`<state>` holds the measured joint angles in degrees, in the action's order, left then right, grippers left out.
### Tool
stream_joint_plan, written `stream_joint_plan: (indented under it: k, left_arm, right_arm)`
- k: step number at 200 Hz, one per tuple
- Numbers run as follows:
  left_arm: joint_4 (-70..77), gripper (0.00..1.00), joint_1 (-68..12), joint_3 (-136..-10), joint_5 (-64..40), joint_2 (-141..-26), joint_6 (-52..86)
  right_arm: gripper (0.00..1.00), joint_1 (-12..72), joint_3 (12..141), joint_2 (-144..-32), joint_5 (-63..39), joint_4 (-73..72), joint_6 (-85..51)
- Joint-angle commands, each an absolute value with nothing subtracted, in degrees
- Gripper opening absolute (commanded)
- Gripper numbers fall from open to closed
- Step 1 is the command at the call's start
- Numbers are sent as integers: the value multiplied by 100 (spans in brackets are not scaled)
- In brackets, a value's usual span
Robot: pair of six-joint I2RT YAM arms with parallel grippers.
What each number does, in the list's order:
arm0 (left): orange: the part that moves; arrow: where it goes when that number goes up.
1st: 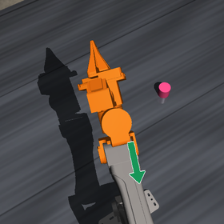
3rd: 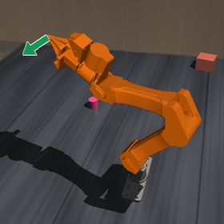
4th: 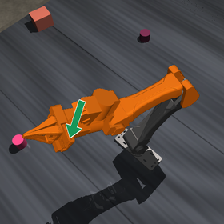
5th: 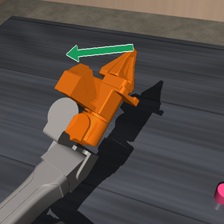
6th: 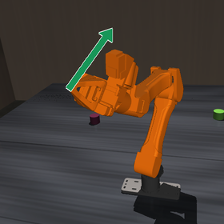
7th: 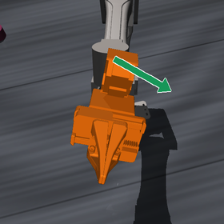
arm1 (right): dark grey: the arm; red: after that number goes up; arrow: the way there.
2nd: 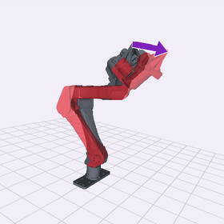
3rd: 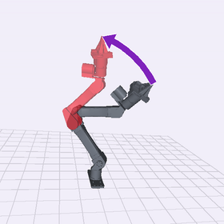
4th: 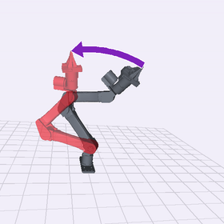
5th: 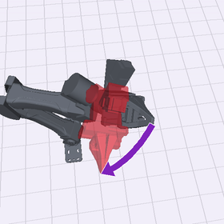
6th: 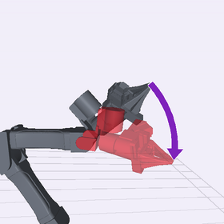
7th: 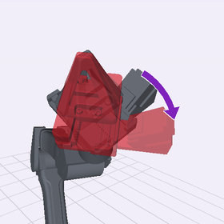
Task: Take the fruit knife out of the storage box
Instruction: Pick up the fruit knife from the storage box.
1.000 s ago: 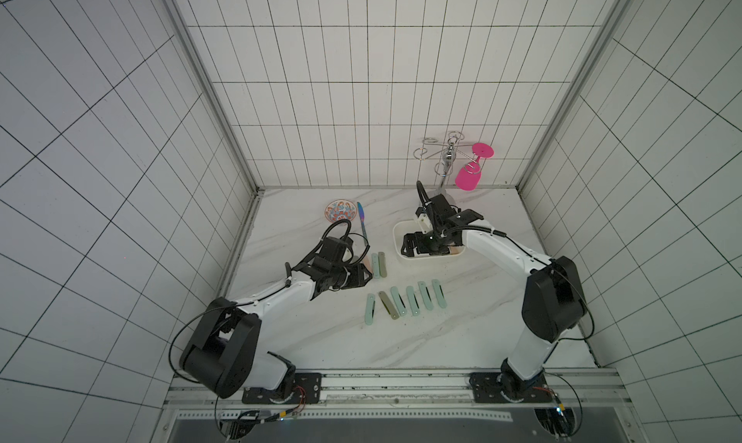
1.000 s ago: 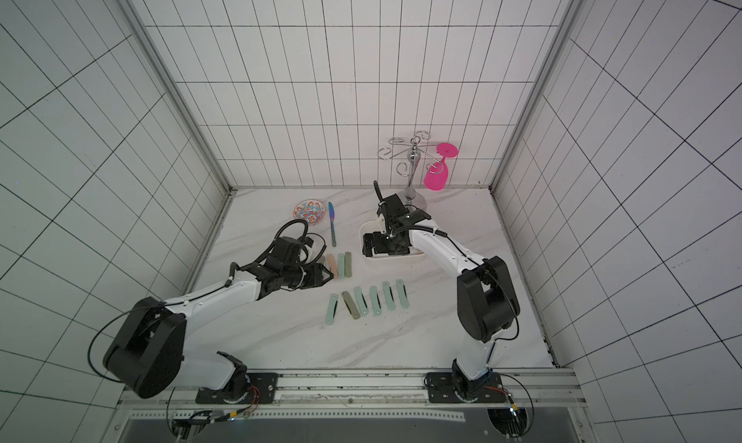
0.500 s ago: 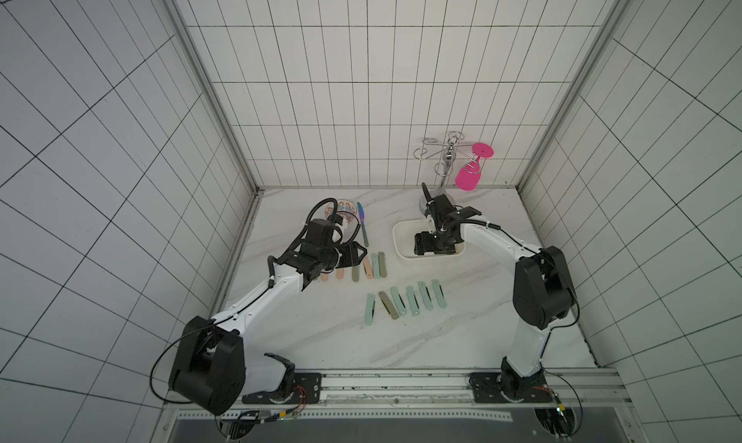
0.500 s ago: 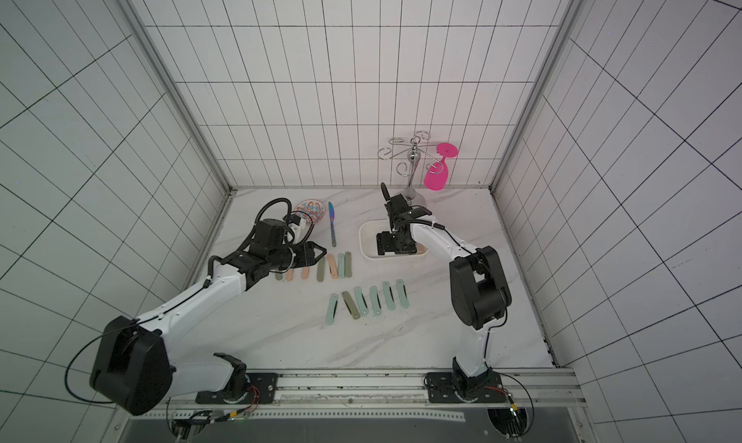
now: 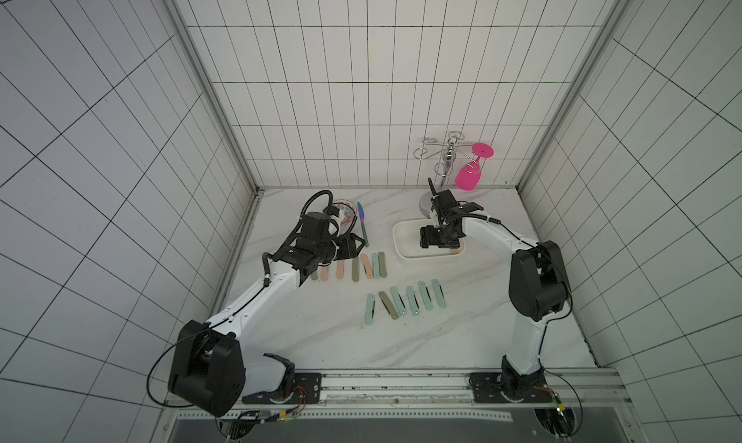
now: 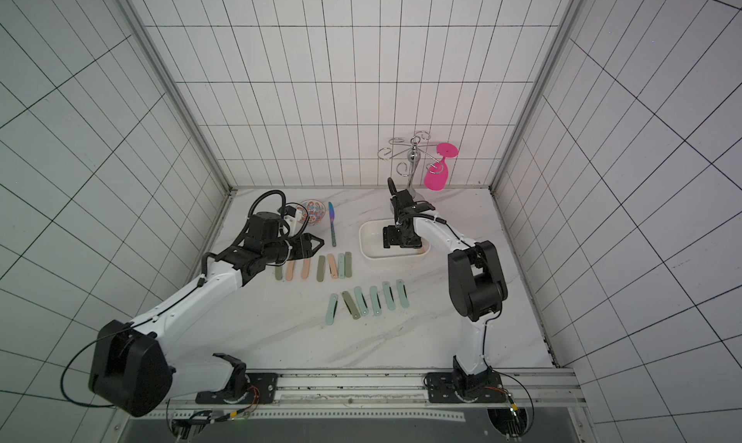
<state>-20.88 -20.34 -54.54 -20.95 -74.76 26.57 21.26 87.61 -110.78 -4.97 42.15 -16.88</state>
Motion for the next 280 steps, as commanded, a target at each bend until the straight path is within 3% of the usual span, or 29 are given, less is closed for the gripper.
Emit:
stream_joint_plan:
  k: [1,164,237,280]
  left_arm:
    - [-2148,58,-1954,-5581,-2151,-7479,2546]
    - [-2085,58,-1890,-5686,-2284,-7756,2613]
    - [-2068,58,-1890,-5774,-2341,-7906,2637]
    - [-2070,58,-1890,-5801,-2353,-7948,2633]
  right_arm:
    - [83,2059,9056,-11246,-313,4291,-1661]
    - [82,1907,9282,-11824,747,4228,-1440]
    - [87,1889,9354,-12190,1495,4022,-1349]
    - [87,1879,9255,-12310,1415,3898,-1335]
